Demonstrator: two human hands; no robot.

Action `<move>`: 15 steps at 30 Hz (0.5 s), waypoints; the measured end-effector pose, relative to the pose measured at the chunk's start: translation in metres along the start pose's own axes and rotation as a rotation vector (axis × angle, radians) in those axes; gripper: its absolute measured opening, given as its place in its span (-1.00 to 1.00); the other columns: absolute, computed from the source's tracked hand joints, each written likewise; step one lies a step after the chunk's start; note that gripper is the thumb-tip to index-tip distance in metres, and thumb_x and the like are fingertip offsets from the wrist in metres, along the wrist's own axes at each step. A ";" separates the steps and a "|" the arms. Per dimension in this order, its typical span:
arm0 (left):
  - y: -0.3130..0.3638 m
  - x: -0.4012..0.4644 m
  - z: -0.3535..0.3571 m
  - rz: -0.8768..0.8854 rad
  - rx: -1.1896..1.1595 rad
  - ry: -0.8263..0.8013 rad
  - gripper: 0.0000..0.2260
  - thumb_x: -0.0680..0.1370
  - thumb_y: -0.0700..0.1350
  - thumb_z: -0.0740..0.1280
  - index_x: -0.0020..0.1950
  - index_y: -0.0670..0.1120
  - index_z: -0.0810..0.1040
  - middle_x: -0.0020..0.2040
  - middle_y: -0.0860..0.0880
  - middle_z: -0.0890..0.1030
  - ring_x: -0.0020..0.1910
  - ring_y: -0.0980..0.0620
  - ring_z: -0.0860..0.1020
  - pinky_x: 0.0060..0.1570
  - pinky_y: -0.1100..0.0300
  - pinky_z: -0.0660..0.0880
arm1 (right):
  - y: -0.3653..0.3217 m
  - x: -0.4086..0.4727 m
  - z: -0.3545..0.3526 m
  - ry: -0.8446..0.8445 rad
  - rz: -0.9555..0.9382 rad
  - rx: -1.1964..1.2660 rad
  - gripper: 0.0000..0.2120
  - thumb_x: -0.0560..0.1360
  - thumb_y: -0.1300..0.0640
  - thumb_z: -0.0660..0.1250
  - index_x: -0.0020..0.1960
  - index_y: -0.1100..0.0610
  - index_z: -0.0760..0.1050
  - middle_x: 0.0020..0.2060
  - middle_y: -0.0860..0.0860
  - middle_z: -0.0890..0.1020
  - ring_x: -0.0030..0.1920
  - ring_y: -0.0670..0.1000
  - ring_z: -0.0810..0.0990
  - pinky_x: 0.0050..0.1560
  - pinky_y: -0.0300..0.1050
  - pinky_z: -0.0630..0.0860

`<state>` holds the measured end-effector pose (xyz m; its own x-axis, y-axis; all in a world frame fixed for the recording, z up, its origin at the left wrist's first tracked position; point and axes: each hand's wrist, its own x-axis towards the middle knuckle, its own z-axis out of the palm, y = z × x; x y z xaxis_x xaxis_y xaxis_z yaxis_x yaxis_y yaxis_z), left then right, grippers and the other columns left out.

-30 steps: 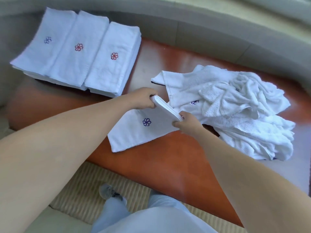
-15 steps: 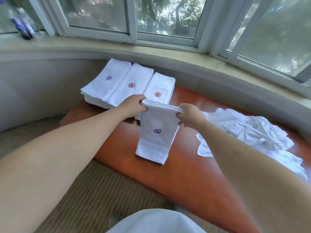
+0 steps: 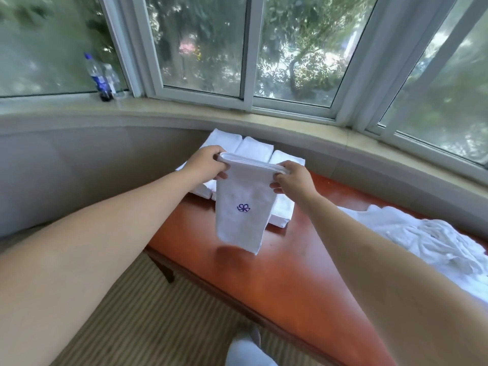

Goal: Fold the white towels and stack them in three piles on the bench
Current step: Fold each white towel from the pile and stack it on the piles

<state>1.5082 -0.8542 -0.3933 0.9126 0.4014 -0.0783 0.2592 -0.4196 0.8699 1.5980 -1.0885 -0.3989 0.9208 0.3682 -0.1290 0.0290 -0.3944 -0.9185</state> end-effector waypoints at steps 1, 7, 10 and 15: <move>0.002 0.004 -0.006 0.000 -0.035 0.015 -0.89 0.56 -0.27 0.40 0.07 -0.15 0.60 0.01 -0.12 0.68 -0.21 0.00 0.74 -0.22 0.20 0.63 | -0.005 0.005 0.005 0.009 -0.011 0.006 -0.79 0.52 0.39 0.22 0.00 0.17 0.56 -0.17 0.18 0.68 -0.21 0.11 0.71 -0.12 -0.01 0.68; 0.005 0.044 -0.034 0.018 -0.124 0.101 -0.87 0.56 -0.31 0.40 0.07 -0.14 0.60 0.01 -0.15 0.68 -0.12 -0.01 0.72 -0.05 0.20 0.66 | -0.031 0.045 0.025 0.030 -0.061 0.030 -0.81 0.52 0.35 0.25 0.01 0.15 0.57 -0.13 0.21 0.71 -0.17 0.15 0.73 -0.06 0.03 0.68; 0.004 0.077 -0.039 0.032 -0.145 0.111 -0.85 0.56 -0.31 0.40 0.09 -0.12 0.61 0.04 -0.14 0.68 -0.04 -0.05 0.73 0.03 0.14 0.67 | -0.037 0.076 0.032 0.045 -0.069 0.011 -0.81 0.49 0.33 0.25 0.00 0.13 0.58 -0.18 0.16 0.72 -0.11 0.18 0.74 -0.01 0.11 0.69; 0.000 0.140 -0.037 0.005 -0.121 0.118 -0.86 0.55 -0.27 0.41 0.07 -0.08 0.63 0.04 -0.14 0.69 -0.03 -0.06 0.72 0.12 -0.15 0.63 | -0.033 0.137 0.040 0.094 -0.061 -0.046 -0.78 0.41 0.26 0.27 -0.01 0.07 0.59 -0.21 0.12 0.73 -0.11 0.24 0.72 0.01 0.26 0.65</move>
<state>1.6248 -0.7681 -0.3861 0.8683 0.4955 -0.0222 0.2083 -0.3238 0.9229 1.7076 -0.9913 -0.4014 0.9490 0.3132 -0.0356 0.1023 -0.4129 -0.9050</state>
